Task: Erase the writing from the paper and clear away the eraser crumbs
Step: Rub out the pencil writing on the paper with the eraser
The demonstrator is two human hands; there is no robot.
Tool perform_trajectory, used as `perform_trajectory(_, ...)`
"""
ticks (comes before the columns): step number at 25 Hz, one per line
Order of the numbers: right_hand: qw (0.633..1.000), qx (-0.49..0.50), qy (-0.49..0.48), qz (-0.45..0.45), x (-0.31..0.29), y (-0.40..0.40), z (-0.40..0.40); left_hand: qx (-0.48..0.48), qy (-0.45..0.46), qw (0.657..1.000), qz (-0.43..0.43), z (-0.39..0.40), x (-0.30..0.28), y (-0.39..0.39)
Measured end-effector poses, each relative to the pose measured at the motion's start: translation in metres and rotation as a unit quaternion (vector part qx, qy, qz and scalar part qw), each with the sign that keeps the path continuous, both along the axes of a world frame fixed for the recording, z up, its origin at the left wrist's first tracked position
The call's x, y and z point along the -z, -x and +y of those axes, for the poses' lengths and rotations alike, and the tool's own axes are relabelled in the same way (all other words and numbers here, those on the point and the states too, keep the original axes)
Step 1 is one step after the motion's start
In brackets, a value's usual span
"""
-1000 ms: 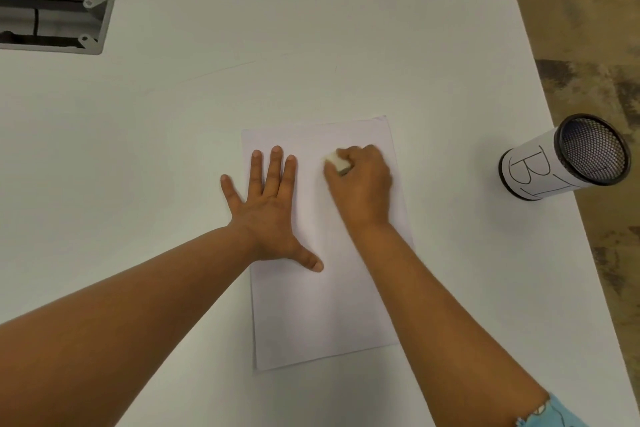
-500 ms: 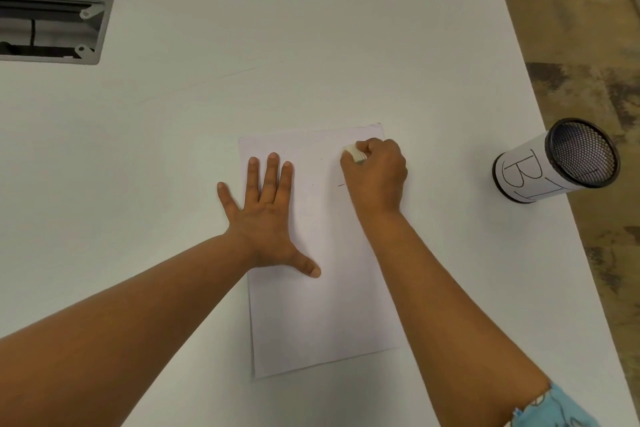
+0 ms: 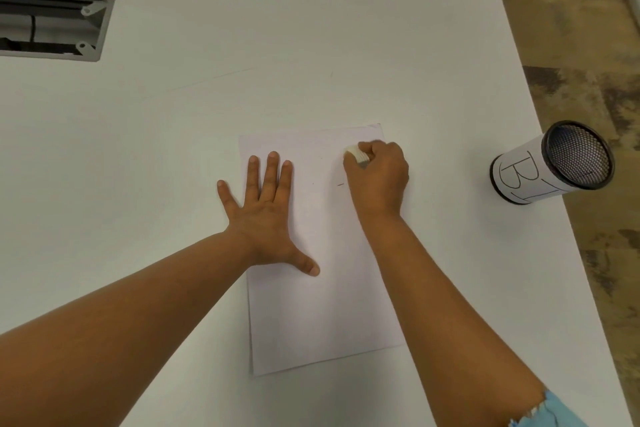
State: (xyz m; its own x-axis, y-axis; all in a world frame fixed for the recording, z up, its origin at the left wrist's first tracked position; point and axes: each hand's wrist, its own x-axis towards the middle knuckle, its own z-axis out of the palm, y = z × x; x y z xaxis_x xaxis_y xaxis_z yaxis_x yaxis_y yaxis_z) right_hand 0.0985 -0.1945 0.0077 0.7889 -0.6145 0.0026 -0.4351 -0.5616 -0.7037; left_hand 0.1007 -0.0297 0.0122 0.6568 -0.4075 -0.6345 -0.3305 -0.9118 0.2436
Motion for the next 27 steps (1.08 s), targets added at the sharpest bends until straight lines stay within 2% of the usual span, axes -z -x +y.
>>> perform_trajectory(3,1.0,-0.007,-0.009,-0.03,0.005,0.036,0.017,-0.001,-0.001,1.0,0.001,0.0,0.0,0.0)
perform_trajectory(6,0.999,-0.051,-0.014,-0.012,0.008,0.054,0.019,-0.001,-0.002,1.0,0.001,0.001,-0.001,0.0)
perform_trajectory(10,0.999,0.037,0.0,-0.005,0.005,0.042,0.001,-0.003,-0.002,1.0,0.002,0.0,-0.003,0.0)
perform_trajectory(14,0.998,-0.049,0.025,0.005,0.007,0.05,0.011,-0.002,0.001,1.0,0.003,0.0,-0.002,0.0)
perform_trajectory(18,1.0,0.021,0.017,0.002,0.004,0.04,-0.011,-0.002,0.005,1.0,0.001,0.0,-0.001,0.0)
perform_trajectory(22,0.998,-0.054,0.027,0.007,0.005,0.048,-0.001,-0.003,0.008,1.0,-0.007,0.001,0.002,0.0)
perform_trajectory(25,1.0,-0.007,0.0,0.012,0.0,0.042,-0.021,-0.007,0.014,1.0,-0.01,0.002,0.004,0.001)
perform_trajectory(27,0.999,0.024,-0.026,-0.025,-0.001,0.052,-0.021,-0.008,0.02,1.0,-0.018,0.001,0.006,0.001)
